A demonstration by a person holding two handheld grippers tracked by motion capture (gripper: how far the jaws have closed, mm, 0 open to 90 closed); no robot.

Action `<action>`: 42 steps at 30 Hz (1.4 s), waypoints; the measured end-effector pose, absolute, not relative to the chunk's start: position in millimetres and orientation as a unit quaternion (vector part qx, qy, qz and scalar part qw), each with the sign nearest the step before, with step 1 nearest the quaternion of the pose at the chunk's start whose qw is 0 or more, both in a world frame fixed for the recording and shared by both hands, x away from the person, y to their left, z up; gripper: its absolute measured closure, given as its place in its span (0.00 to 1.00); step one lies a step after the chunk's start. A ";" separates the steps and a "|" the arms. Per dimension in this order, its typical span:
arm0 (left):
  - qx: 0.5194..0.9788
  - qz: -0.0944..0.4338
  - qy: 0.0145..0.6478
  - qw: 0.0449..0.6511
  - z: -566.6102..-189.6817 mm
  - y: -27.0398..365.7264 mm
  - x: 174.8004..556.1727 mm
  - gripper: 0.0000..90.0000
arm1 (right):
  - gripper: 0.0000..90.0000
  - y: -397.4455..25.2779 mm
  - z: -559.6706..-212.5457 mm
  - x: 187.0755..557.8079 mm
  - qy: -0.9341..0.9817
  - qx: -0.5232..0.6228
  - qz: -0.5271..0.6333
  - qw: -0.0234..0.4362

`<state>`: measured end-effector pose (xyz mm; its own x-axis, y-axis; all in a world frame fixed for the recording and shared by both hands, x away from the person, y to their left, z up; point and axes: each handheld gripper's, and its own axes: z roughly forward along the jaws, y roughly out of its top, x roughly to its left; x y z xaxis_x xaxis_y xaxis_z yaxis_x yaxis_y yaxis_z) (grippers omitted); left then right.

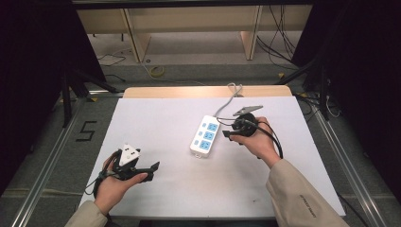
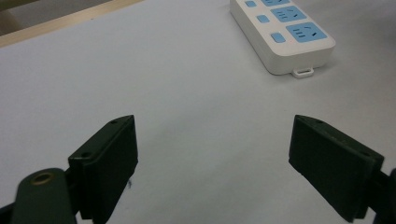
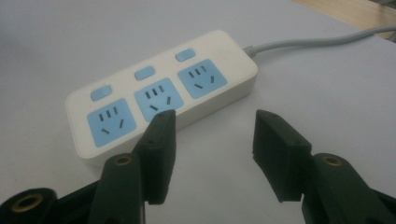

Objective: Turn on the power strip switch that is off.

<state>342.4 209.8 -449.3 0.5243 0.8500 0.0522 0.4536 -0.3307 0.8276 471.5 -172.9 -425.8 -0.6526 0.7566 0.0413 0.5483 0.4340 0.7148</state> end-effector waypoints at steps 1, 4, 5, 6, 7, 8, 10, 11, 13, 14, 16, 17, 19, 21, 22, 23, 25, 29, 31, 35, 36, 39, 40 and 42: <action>0.777 0.248 0.420 0.398 -449.3 209.8 342.3 0.17 | 0.54 -175.5 -425.5 469.7 0.833 0.393 0.363 0.143; 0.777 0.248 0.420 0.398 -449.3 209.6 342.1 0.17 | 0.54 -183.7 -425.4 463.4 0.831 0.395 0.362 0.146; 0.777 0.248 0.420 0.397 -449.3 209.6 342.1 0.17 | 0.53 -186.5 -425.4 461.3 0.831 0.395 0.363 0.146; 0.777 0.248 0.420 0.397 -449.4 209.6 342.2 0.17 | 0.53 -189.4 -424.9 459.0 0.832 0.395 0.362 0.147; 0.777 0.248 0.421 0.398 -449.5 209.6 342.2 0.17 | 0.53 -192.6 -424.3 456.7 0.831 0.395 0.362 0.150; 0.777 0.247 0.421 0.398 -449.6 209.5 342.1 0.17 | 0.52 -195.4 -423.8 454.4 0.829 0.398 0.364 0.151; 0.777 0.247 0.422 0.398 -449.8 209.3 342.2 0.17 | 0.51 -201.5 -423.1 449.3 0.825 0.401 0.367 0.157; 0.777 0.247 0.422 0.397 -449.9 209.3 342.3 0.17 | 0.51 -204.5 -423.2 446.4 0.822 0.403 0.368 0.160; 0.777 0.246 0.422 0.397 -450.1 209.0 342.3 0.17 | 0.50 -210.9 -423.9 441.1 0.819 0.407 0.370 0.164; 0.777 0.246 0.423 0.397 -450.2 209.1 342.3 0.17 | 0.50 -213.4 -424.1 439.0 0.817 0.409 0.371 0.165; 0.777 0.246 0.423 0.397 -450.2 209.2 342.1 0.17 | 0.49 -220.3 -425.1 432.4 0.812 0.413 0.378 0.166; 0.777 0.246 0.423 0.396 -450.2 209.3 342.0 0.17 | 0.49 -223.5 -425.6 429.7 0.811 0.414 0.379 0.165; 0.776 0.247 0.423 0.396 -450.1 209.6 342.0 0.17 | 0.48 -228.7 -426.3 424.7 0.807 0.416 0.386 0.162; 0.776 0.248 0.424 0.396 -450.0 209.6 341.8 0.17 | 0.47 -235.1 -426.7 418.1 0.806 0.415 0.388 0.164; 0.776 0.248 0.424 0.396 -449.9 209.7 341.6 0.17 | 0.46 -237.6 -426.9 415.1 0.807 0.413 0.389 0.166; 0.777 0.248 0.423 0.395 -449.7 210.1 341.5 0.17 | 0.46 -240.5 -427.5 412.2 0.807 0.410 0.389 0.169; 0.777 0.248 0.424 0.394 -449.8 210.6 341.5 0.17 | 0.45 -246.0 -428.6 406.2 0.804 0.411 0.396 0.168; 0.777 0.249 0.423 0.394 -449.6 211.0 341.1 0.17 | 0.44 -255.5 -431.0 394.1 0.802 0.407 0.402 0.172; 0.777 0.250 0.423 0.393 -449.6 211.3 341.0 0.17 | 0.44 -259.3 -432.4 388.5 0.801 0.408 0.402 0.172; 0.777 0.250 0.424 0.393 -449.8 212.2 341.1 0.17 | 0.44 -267.2 -434.7 378.1 0.798 0.413 0.404 0.171; 0.777 0.250 0.424 0.392 -449.8 212.3 341.0 0.17 | 0.44 -269.3 -435.3 376.0 0.796 0.414 0.407 0.172; 0.778 0.250 0.424 0.392 -449.9 212.4 341.0 0.17 | 0.44 -275.2 -437.0 370.2 0.793 0.416 0.411 0.172; 0.778 0.250 0.423 0.391 -449.9 212.4 340.9 0.17 | 0.43 -276.9 -437.6 368.2 0.791 0.417 0.412 0.174; 0.777 0.250 0.424 0.392 -450.0 212.4 340.9 0.17 | 0.43 -280.6 -438.1 363.9 0.789 0.419 0.415 0.175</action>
<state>340.9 212.4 -450.0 0.5151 0.8554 0.0553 0.4634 -0.3322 0.8215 363.9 -280.6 -438.1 -0.5881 0.8057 0.0705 0.5146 0.3055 0.8011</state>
